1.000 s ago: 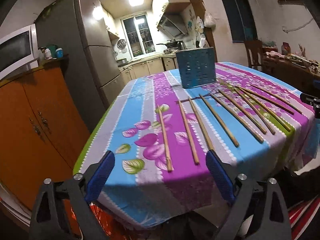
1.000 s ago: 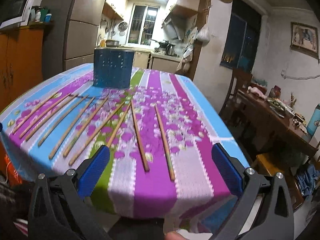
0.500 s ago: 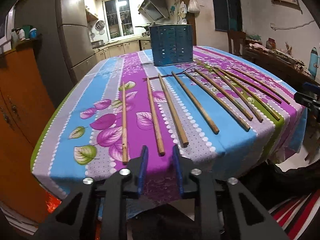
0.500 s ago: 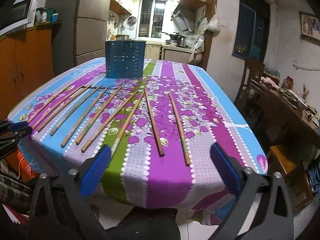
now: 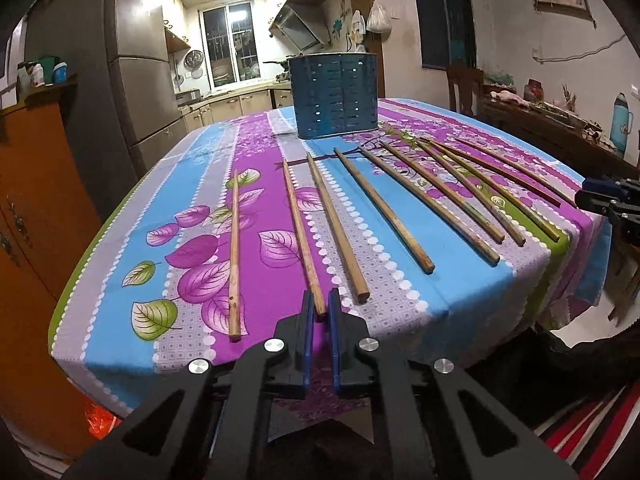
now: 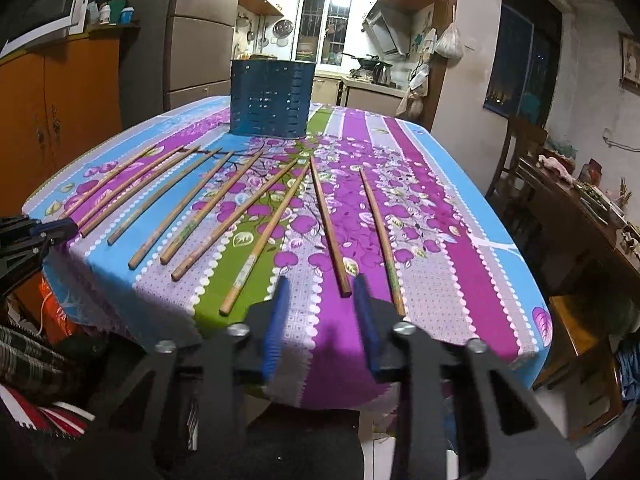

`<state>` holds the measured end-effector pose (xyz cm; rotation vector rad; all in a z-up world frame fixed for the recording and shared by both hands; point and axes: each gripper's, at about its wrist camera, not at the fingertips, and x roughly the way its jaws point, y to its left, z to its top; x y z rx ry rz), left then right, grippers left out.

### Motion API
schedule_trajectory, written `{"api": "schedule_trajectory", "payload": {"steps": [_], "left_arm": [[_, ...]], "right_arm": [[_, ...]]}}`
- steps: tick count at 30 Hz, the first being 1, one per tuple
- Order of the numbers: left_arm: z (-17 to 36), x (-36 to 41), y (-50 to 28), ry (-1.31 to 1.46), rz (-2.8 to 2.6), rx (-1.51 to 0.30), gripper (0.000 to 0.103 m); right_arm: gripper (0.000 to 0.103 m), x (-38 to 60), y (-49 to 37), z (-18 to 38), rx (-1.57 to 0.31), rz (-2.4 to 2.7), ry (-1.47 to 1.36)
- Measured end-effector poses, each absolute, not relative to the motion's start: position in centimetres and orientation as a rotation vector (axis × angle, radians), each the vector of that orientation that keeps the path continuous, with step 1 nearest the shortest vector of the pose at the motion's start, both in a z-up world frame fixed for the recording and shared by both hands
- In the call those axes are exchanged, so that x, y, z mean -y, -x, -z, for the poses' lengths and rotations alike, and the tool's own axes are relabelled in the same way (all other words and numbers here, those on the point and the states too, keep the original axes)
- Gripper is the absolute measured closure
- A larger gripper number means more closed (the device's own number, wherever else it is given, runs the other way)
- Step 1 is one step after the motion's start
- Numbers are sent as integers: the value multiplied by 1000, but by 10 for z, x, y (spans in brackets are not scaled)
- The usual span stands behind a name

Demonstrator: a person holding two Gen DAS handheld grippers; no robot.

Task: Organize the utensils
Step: 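Close the right tool on one chopstick while the left tool grasps another chopstick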

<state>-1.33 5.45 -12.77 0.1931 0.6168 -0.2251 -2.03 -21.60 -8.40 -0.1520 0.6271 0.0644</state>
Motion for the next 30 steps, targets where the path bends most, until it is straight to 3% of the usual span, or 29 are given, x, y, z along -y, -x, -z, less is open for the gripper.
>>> {"api": "schedule_trajectory", "payload": {"steps": [19,26,30], "left_arm": [[128,-54,11,-188,226,-628,94],[128,-54,10,-196,225,-631,94],[128,-53,10,-204,220,-632,94]], "right_arm": [[82,246,-18,99,-608,-176,109],[97,259,-20,109,-621,-230,43],[98,261,-16,111,-597,-216,-6]]}}
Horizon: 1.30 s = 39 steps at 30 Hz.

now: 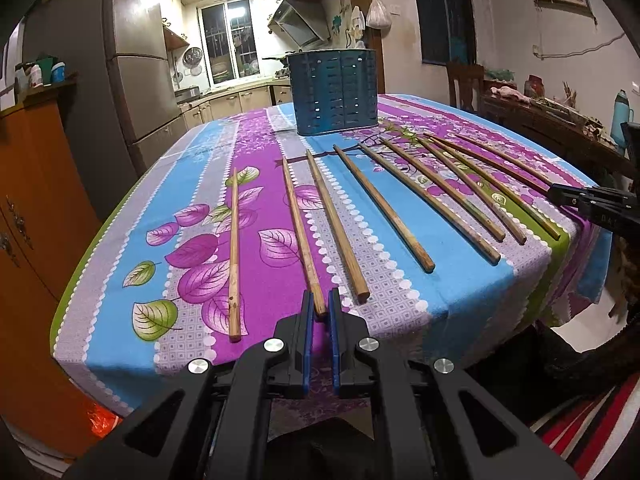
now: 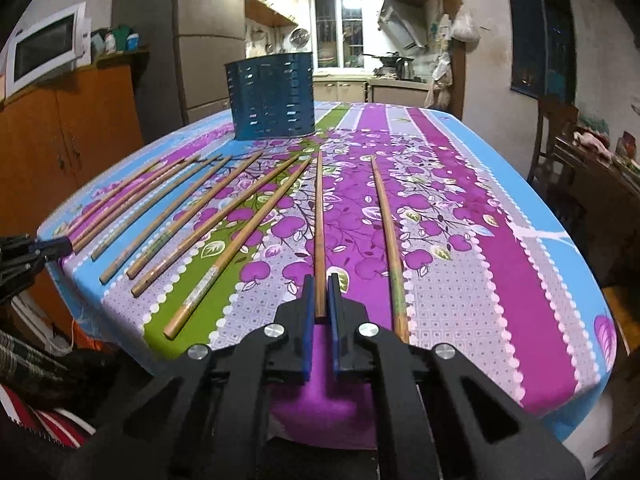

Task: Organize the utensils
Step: 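Close the right tool on one chopstick while the left tool grasps another chopstick, then lift the right tool's chopstick over the blue holder while the left tool carries its chopstick there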

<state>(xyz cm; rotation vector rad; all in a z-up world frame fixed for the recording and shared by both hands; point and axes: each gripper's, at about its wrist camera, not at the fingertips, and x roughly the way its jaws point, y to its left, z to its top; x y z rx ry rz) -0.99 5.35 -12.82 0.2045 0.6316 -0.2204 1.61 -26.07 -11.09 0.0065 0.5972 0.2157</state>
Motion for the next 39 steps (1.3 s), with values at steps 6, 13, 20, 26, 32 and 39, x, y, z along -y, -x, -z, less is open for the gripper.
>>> {"api": "schedule_trajectory", "payload": {"steps": [6,13,20,26,32,39], "left_arm": [[128,-54,10,-203,221,-631,94],[128,-54,12,-196,219,-623,94],[128,-56,16,-194,218,-614,95],[111,-65,23,-145,207,-574,96],[71,-75,25,-111,194,-481,96],[18,-79,5,-97,199,-377,96]], "right_arm": [[98,264,-7,102,-563,-196,-85],[98,258,3,89,-534,-191,-63],[98,255,12,74,-494,-184,-52],[98,255,17,57,-444,-178,-36],[98,259,16,28,-353,-176,-35],[98,259,-6,-11,-262,-226,-20]]}}
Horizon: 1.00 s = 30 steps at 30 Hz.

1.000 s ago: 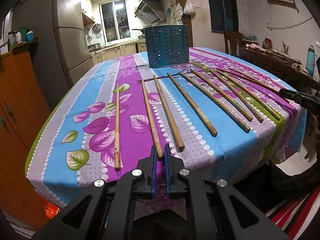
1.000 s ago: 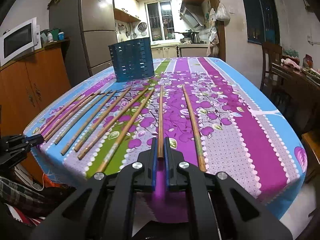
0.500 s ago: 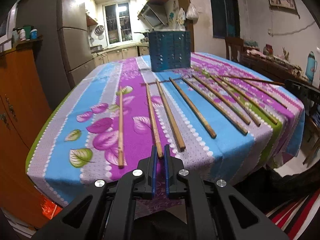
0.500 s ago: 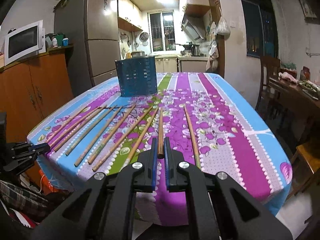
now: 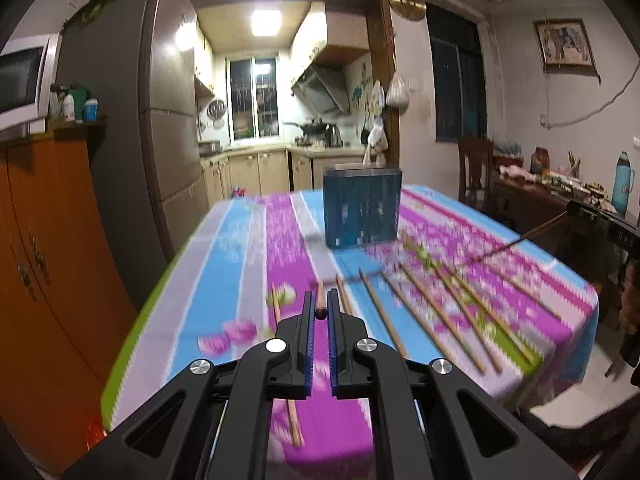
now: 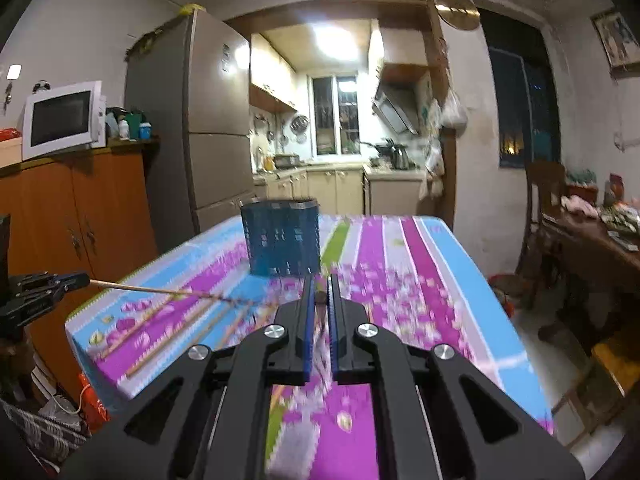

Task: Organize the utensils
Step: 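Lift the right tool's chopstick over the blue holder while the left tool carries its chopstick there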

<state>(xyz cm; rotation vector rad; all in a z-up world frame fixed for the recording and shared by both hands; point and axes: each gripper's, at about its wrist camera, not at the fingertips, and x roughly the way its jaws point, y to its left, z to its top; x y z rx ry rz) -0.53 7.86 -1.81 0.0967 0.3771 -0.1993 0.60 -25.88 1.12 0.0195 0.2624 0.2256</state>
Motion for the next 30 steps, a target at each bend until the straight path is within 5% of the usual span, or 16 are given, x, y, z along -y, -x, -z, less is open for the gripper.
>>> {"api": "schedule_trajectory", "payload": {"steps": [30], "left_arm": [[-118,-55,-107,-98,275,-228,96]], "right_arm": [[98,227,-115,-114,-245,-401,50]]}}
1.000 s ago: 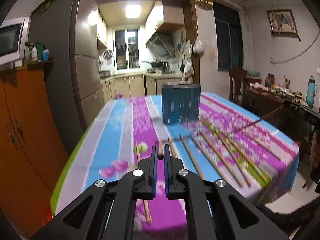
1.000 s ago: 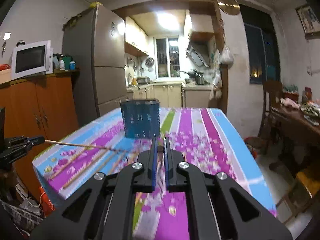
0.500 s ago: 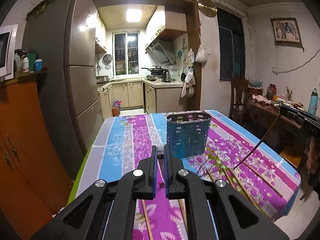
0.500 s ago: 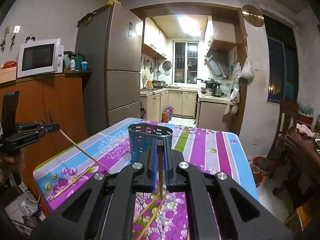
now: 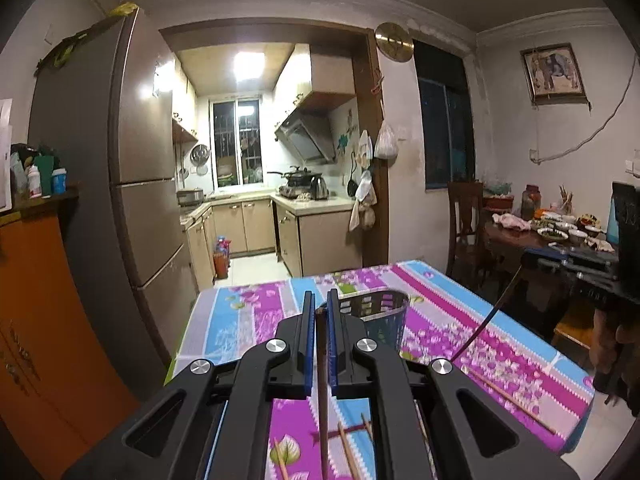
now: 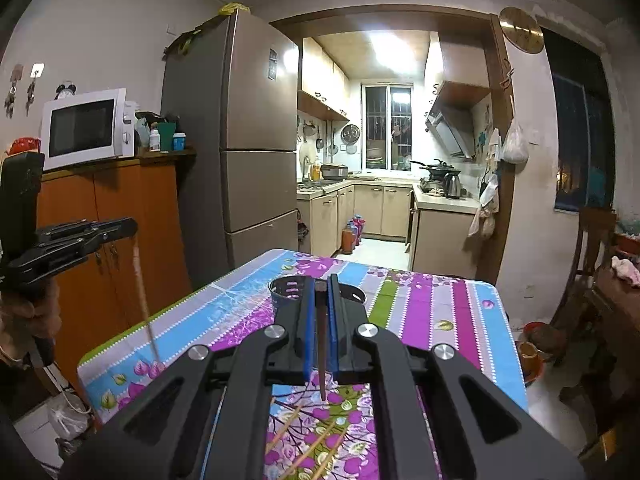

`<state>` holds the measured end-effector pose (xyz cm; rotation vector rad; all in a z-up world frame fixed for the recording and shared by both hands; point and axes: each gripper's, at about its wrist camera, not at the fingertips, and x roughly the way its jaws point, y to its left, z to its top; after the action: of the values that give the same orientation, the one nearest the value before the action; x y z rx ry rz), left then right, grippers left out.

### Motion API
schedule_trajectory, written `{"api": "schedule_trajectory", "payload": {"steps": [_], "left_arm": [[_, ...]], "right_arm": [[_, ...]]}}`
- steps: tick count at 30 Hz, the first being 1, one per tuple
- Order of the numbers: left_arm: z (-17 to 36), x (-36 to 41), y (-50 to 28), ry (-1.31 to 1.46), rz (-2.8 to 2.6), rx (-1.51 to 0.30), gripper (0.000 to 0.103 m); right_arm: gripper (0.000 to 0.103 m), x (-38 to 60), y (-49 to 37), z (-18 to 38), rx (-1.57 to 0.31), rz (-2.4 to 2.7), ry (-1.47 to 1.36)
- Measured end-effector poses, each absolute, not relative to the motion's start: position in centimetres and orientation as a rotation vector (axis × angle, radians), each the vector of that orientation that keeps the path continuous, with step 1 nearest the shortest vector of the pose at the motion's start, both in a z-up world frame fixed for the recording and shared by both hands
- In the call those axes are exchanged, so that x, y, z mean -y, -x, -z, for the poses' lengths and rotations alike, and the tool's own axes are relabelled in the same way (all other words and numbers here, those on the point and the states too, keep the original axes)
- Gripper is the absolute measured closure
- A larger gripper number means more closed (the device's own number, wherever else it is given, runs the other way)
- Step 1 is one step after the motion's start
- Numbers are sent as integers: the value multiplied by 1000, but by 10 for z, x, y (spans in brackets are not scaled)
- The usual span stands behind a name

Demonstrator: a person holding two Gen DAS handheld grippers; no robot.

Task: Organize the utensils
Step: 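Lift the right tool's chopstick over the blue holder while the left tool carries its chopstick there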

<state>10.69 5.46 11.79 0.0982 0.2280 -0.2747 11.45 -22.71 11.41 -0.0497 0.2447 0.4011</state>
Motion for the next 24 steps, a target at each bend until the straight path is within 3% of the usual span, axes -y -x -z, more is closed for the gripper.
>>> {"api": "schedule_trajectory", "payload": {"steps": [15,24], "left_arm": [[-221,2,-207,-15,296,68,96],[-163,19,-275,11,295,11,96]], "right_arm": [[98,211,-189,-196,-86,-381,14],[98,215,-249,-159,-172,-366,-67]]}}
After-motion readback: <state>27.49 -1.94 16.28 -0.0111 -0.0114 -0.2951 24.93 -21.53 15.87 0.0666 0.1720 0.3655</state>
